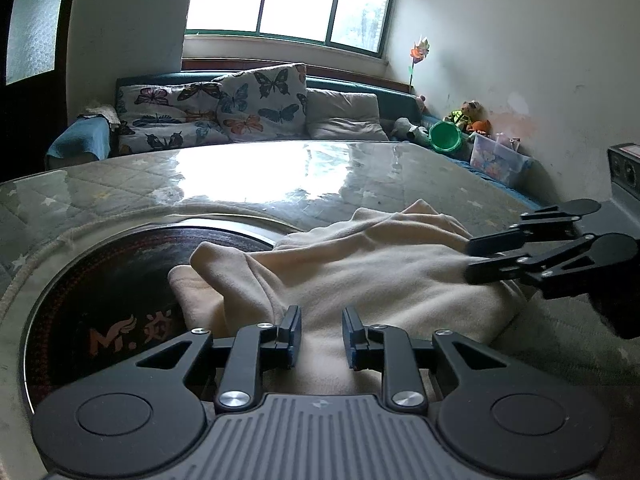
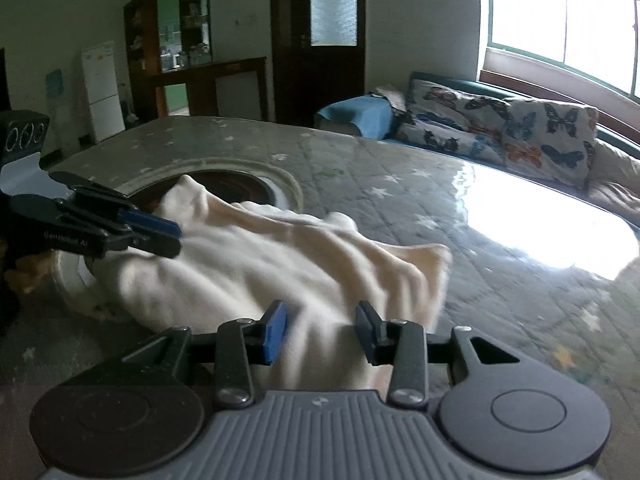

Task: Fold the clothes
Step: 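Press the folded sweatshirt flat with both open grippers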

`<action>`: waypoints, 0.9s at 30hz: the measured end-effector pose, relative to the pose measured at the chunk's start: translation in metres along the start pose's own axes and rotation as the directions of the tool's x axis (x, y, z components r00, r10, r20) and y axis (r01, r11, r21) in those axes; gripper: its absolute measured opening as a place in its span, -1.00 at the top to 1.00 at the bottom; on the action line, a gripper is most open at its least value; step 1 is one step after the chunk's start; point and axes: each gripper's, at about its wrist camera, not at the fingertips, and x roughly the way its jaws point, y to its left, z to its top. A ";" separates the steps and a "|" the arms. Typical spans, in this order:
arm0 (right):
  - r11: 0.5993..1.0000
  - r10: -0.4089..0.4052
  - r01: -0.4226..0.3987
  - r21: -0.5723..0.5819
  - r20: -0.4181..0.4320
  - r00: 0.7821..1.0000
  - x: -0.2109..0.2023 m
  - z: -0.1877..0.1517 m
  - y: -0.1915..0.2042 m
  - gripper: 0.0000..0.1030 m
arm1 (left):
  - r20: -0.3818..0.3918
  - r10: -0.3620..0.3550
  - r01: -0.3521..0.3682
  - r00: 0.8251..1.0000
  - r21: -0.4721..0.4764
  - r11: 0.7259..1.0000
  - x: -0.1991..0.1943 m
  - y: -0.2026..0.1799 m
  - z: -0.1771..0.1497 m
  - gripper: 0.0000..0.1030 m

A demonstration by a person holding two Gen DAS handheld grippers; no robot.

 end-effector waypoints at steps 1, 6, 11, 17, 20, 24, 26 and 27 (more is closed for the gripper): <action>1.000 -0.014 0.014 -0.005 0.001 1.000 -0.003 -0.002 -0.001 0.24 | -0.001 0.000 0.000 1.000 0.001 1.000 -0.001 0.000 0.000 0.52; 0.998 -0.068 0.068 -0.011 0.028 0.997 -0.020 -0.006 -0.003 0.20 | -0.001 -0.002 0.002 1.000 0.000 1.000 -0.005 -0.003 0.004 0.47; 0.999 -0.040 0.042 -0.023 0.093 0.995 -0.035 0.001 0.014 0.20 | 0.032 -0.028 0.027 0.999 0.020 0.999 -0.018 -0.015 0.010 0.41; 0.995 0.038 -0.030 -0.099 0.084 0.996 -0.024 0.001 0.045 0.22 | 0.028 -0.106 0.104 0.994 0.082 0.991 -0.013 -0.039 0.013 0.41; 0.996 0.046 -0.041 -0.084 0.057 0.997 -0.018 -0.006 0.045 0.24 | 0.002 -0.122 0.121 0.992 0.113 0.986 -0.005 -0.047 0.009 0.41; 0.998 0.033 -0.032 -0.057 0.018 0.999 -0.016 -0.018 0.036 0.26 | -0.039 -0.110 0.114 0.993 0.110 0.987 0.003 -0.044 -0.001 0.41; 0.999 0.029 -0.028 -0.040 0.005 1.000 -0.020 -0.023 0.029 0.27 | -0.049 -0.097 0.102 0.994 0.100 0.990 0.003 -0.037 -0.006 0.38; 0.999 0.028 -0.028 -0.031 0.000 1.000 -0.022 -0.026 0.025 0.27 | -0.052 -0.096 0.100 0.994 0.093 0.991 0.002 -0.034 -0.008 0.38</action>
